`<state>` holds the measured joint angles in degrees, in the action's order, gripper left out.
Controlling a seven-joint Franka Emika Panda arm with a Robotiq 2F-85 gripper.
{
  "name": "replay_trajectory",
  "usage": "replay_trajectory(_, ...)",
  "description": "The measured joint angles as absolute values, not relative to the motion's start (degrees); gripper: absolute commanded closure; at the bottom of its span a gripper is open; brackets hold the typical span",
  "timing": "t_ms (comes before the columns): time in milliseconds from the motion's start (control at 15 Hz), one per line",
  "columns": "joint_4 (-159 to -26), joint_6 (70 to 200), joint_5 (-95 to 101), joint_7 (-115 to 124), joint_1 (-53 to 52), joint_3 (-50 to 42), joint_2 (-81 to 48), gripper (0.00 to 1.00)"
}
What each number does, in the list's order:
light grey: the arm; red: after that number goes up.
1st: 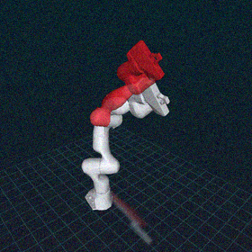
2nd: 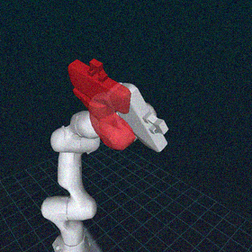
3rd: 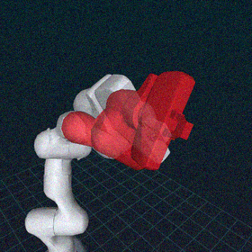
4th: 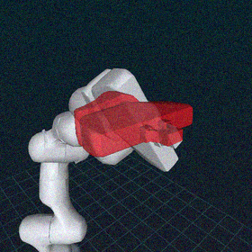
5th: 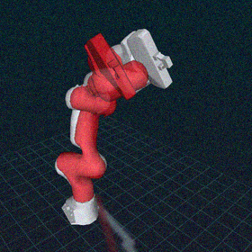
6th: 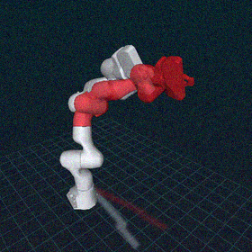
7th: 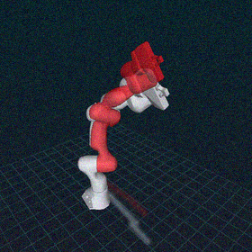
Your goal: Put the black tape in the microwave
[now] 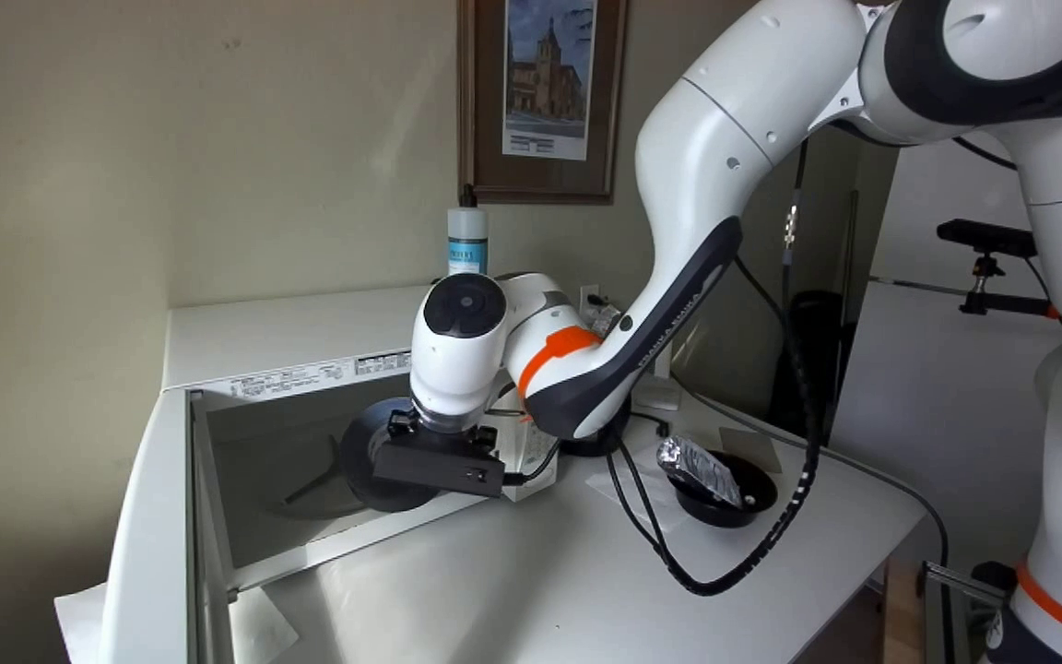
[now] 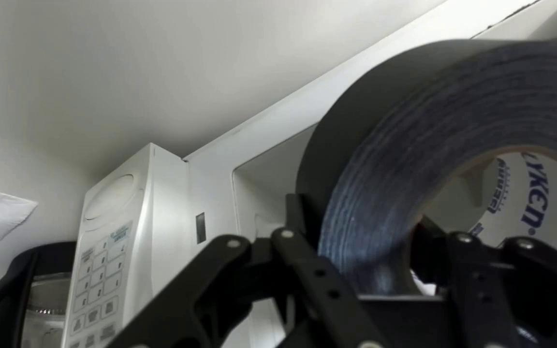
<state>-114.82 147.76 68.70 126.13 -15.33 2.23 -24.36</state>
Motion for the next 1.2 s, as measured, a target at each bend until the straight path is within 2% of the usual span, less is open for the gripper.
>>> replay_trajectory(333, -108.73, 142.91, 74.25, 127.56, -16.67, 2.14, -29.44, 0.77)
replay_trajectory(1200, -97.53, 141.18, 82.15, 126.26, -16.54, 2.23, -37.86, 0.77)
